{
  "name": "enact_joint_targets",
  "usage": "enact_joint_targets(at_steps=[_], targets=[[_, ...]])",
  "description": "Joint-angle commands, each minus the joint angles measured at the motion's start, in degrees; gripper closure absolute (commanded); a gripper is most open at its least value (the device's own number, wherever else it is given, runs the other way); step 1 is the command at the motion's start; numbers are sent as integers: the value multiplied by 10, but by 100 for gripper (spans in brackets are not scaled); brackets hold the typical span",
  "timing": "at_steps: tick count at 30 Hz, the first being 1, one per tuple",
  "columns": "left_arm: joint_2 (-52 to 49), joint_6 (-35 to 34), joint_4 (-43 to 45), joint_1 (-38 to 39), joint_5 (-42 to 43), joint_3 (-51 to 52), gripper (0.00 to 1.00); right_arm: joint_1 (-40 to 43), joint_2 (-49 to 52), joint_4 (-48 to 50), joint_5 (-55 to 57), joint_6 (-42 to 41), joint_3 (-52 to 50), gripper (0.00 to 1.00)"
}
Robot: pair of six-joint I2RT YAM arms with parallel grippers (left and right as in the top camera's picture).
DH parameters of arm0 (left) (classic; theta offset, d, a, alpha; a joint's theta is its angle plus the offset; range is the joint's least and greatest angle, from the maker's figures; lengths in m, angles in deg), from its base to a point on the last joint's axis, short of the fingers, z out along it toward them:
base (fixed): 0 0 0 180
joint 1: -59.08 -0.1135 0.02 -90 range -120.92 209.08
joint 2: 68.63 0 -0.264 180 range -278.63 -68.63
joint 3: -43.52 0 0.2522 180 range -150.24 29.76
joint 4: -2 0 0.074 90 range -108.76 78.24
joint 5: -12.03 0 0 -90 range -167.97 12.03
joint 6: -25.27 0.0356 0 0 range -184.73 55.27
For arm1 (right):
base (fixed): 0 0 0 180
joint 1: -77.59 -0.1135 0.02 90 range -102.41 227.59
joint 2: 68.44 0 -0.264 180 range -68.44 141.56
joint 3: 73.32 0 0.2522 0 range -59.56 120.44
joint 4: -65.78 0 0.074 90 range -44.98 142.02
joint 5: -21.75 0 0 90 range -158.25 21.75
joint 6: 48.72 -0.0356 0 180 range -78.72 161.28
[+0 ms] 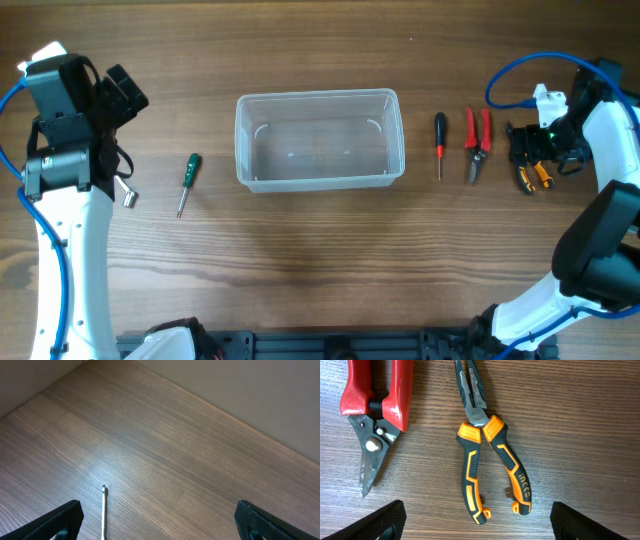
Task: Pack container
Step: 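Grasp the orange-black pliers with the right gripper, then carry the orange-black pliers into the container and open the right gripper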
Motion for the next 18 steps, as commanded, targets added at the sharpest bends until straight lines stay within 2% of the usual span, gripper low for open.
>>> enact_joint_targets(at_steps=[1, 3, 12, 18], targets=[[-2, 13, 2, -3, -5, -14, 0, -1, 16, -13, -31, 11, 4, 7], [-2, 14, 2, -3, -5, -14, 0, -1, 32, -21, -50, 9, 4, 9], [-2, 13, 2, -3, -5, -14, 0, -1, 143, -20, -44, -38, 4, 25], [-2, 14, 2, -3, -5, -14, 0, -1, 151, -12, -14, -72, 4, 60]])
